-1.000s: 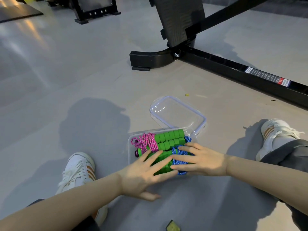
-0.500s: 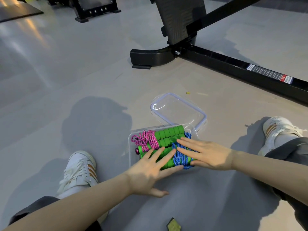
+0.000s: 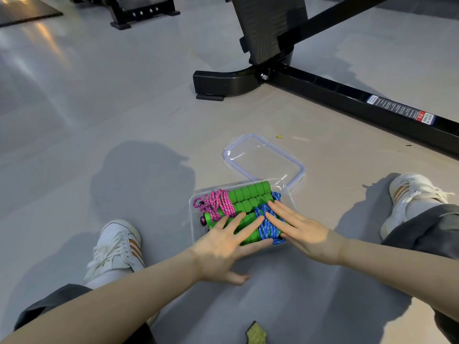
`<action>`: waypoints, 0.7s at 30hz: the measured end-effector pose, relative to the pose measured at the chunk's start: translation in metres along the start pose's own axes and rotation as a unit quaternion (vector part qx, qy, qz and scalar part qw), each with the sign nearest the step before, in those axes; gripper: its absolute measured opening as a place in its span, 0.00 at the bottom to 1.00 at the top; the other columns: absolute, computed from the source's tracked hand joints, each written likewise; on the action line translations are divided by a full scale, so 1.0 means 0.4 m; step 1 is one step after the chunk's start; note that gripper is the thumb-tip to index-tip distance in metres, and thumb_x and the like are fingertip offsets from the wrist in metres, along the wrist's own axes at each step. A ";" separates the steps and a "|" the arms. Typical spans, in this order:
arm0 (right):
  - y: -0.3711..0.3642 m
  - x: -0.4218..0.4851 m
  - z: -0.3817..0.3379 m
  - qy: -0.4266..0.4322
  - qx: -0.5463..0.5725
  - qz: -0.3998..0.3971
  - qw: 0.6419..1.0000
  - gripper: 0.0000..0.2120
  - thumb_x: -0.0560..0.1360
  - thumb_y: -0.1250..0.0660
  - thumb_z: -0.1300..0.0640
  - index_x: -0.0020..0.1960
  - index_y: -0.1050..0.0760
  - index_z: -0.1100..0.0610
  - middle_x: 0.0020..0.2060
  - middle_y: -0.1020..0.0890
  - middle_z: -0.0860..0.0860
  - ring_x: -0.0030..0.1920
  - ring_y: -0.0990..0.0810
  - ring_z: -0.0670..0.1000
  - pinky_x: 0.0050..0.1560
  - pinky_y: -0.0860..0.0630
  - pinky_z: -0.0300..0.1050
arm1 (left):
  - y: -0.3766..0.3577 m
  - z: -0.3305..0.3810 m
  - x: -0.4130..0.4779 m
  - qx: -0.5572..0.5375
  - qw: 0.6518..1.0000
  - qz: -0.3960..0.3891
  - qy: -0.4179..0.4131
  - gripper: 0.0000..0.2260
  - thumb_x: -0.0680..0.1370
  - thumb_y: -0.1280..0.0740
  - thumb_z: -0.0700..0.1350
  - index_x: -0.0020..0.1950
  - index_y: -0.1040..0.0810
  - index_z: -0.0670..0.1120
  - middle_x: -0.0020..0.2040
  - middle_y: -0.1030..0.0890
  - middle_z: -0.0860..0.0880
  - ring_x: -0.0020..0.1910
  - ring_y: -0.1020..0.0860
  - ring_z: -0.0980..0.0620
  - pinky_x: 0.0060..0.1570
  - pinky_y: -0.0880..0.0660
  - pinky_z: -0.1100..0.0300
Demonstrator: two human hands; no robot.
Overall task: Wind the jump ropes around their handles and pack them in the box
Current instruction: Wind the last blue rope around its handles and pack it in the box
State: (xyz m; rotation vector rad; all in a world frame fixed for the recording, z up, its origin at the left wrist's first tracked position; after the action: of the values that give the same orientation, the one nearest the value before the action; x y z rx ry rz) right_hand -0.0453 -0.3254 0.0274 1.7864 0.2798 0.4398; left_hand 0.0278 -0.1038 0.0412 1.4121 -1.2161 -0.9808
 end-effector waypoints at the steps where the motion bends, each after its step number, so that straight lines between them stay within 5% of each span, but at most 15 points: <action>1: 0.001 0.000 0.004 0.010 -0.024 0.000 1.000 0.22 0.83 0.57 0.52 0.76 0.48 0.55 0.74 0.41 0.58 0.75 0.48 0.55 0.73 0.45 0.44 | 0.000 0.004 0.000 0.003 1.000 -0.001 0.003 0.38 0.69 0.45 0.69 0.77 0.44 0.57 0.76 0.39 0.43 0.66 0.29 0.35 0.59 0.27 0.42; 5: 0.016 0.004 0.020 0.046 -0.075 -0.004 0.996 0.23 0.83 0.57 0.50 0.75 0.43 0.56 0.74 0.39 0.58 0.74 0.45 0.57 0.69 0.39 0.56 | -0.002 0.018 0.000 -0.005 0.999 -0.032 0.021 0.37 0.69 0.46 0.69 0.76 0.42 0.57 0.75 0.36 0.43 0.66 0.29 0.33 0.59 0.28 0.40; 11: 0.039 -0.028 0.034 0.131 -0.099 -0.015 0.986 0.20 0.83 0.51 0.51 0.72 0.36 0.54 0.73 0.39 0.60 0.74 0.42 0.59 0.71 0.38 0.50 | -0.001 0.059 0.019 -0.007 0.992 -0.094 0.083 0.41 0.61 0.35 0.70 0.71 0.34 0.56 0.71 0.30 0.40 0.63 0.27 0.32 0.57 0.28 0.37; 14: 0.034 -0.038 0.023 0.092 -0.057 0.031 0.994 0.18 0.83 0.50 0.51 0.70 0.33 0.52 0.71 0.33 0.56 0.72 0.37 0.56 0.68 0.34 0.47 | -0.002 0.111 0.050 -0.028 0.980 -0.127 0.148 0.39 0.58 0.32 0.70 0.66 0.27 0.54 0.69 0.29 0.38 0.64 0.29 0.29 0.59 0.32 0.32; 19: 0.020 -0.024 0.010 0.046 -0.069 0.059 0.995 0.20 0.83 0.53 0.52 0.71 0.37 0.59 0.69 0.30 0.57 0.73 0.38 0.53 0.71 0.40 0.44 | -0.015 0.097 0.038 -0.020 0.983 -0.117 0.141 0.40 0.71 0.38 0.68 0.77 0.49 0.54 0.78 0.54 0.37 0.73 0.51 0.27 0.67 0.53 0.30; 21: 0.023 -0.024 0.018 0.063 -0.099 0.040 0.992 0.21 0.83 0.53 0.50 0.70 0.37 0.60 0.69 0.31 0.58 0.72 0.37 0.54 0.70 0.40 0.46 | -0.015 0.091 0.032 -0.016 0.985 -0.105 0.134 0.40 0.71 0.39 0.68 0.77 0.52 0.56 0.78 0.57 0.39 0.74 0.53 0.29 0.69 0.54 0.31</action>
State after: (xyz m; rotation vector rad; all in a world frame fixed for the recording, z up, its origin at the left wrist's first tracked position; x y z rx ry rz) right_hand -0.0513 -0.3379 0.0332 1.5831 0.2443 0.6186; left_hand -0.0043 -0.1224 0.0290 1.6131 -0.8636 -0.9125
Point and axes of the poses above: each hand's wrist, its own x-axis towards the middle knuckle, its own y-axis out of the back of the hand, z = x × y, the point moved 2 cm from there along x, towards the middle knuckle
